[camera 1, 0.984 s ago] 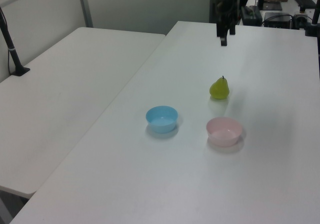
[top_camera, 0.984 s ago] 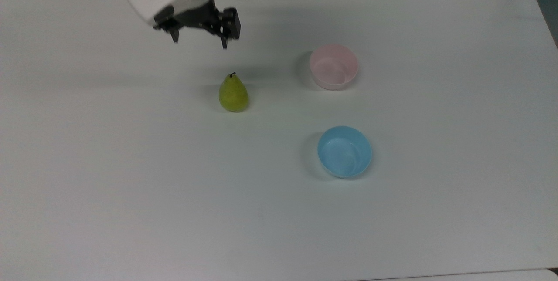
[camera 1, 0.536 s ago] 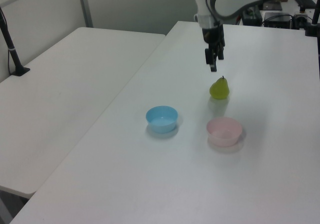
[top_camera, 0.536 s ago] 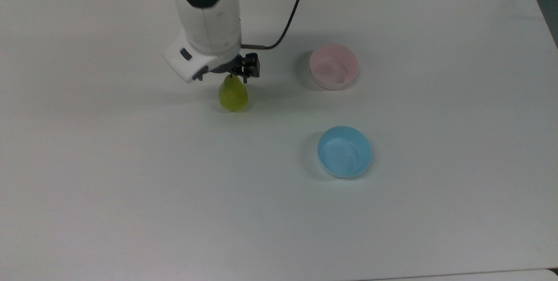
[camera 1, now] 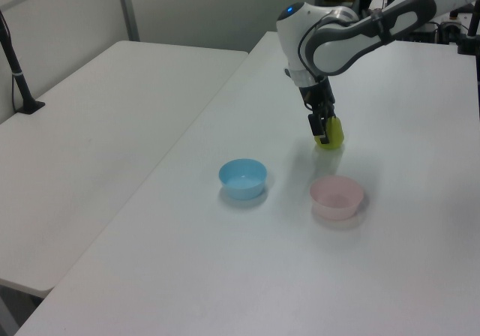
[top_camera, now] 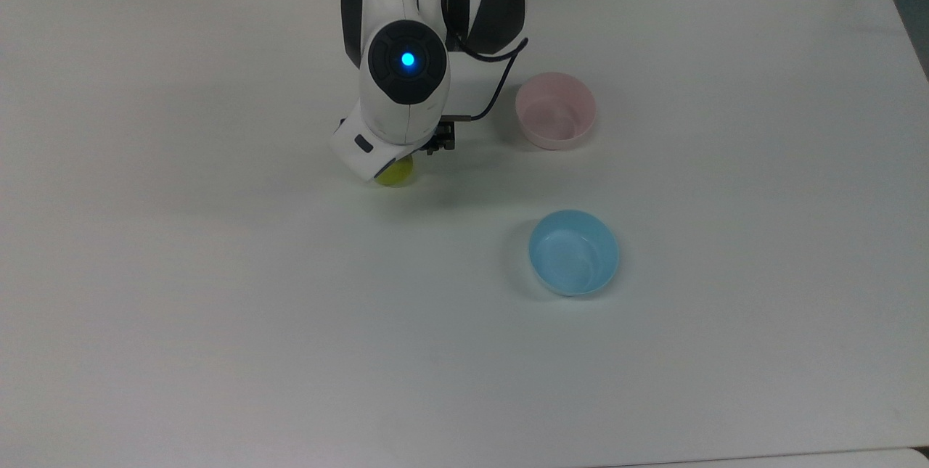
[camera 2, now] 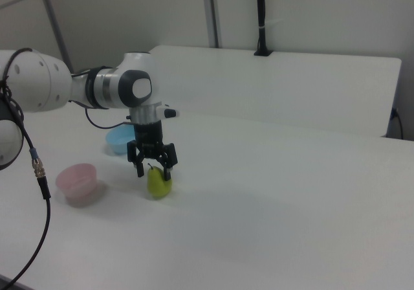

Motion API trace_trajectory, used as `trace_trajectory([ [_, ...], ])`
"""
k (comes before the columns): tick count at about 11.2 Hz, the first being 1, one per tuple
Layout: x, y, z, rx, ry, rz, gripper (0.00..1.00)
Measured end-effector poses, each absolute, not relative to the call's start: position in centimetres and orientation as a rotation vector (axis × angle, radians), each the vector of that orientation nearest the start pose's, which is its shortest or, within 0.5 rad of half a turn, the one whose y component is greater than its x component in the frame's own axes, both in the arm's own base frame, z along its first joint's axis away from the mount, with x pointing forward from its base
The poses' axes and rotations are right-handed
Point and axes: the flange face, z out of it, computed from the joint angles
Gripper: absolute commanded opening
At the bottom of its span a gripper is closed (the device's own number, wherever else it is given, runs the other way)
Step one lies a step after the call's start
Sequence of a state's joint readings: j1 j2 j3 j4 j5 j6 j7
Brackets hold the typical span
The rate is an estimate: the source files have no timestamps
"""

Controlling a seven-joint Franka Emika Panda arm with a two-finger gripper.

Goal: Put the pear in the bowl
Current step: 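Close the gripper around the green pear, then lift the held pear and carry it toward the pink bowl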

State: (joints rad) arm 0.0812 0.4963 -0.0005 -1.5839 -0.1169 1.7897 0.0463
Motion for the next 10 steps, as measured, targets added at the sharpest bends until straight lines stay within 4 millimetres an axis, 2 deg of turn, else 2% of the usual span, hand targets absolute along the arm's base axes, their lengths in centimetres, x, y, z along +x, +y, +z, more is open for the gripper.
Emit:
trace_trajectory([
  [1, 65.2, 4.1, 32.3, -3.247, -0.134, 0.46, 0.8],
  [2, 65.2, 3.9, 31.9, -3.267, -0.15, 0.468, 0.53],
  [3, 65.2, 3.7, 31.5, -3.284, -0.164, 0.479, 0.36],
  [7, 65.3, 3.6, 31.6, -3.298, -0.172, 0.474, 0.34],
  [8, 65.5, 3.6, 32.5, -3.302, -0.164, 0.447, 0.35],
  [10, 65.7, 3.6, 37.1, -3.315, -0.146, 0.32, 0.35],
])
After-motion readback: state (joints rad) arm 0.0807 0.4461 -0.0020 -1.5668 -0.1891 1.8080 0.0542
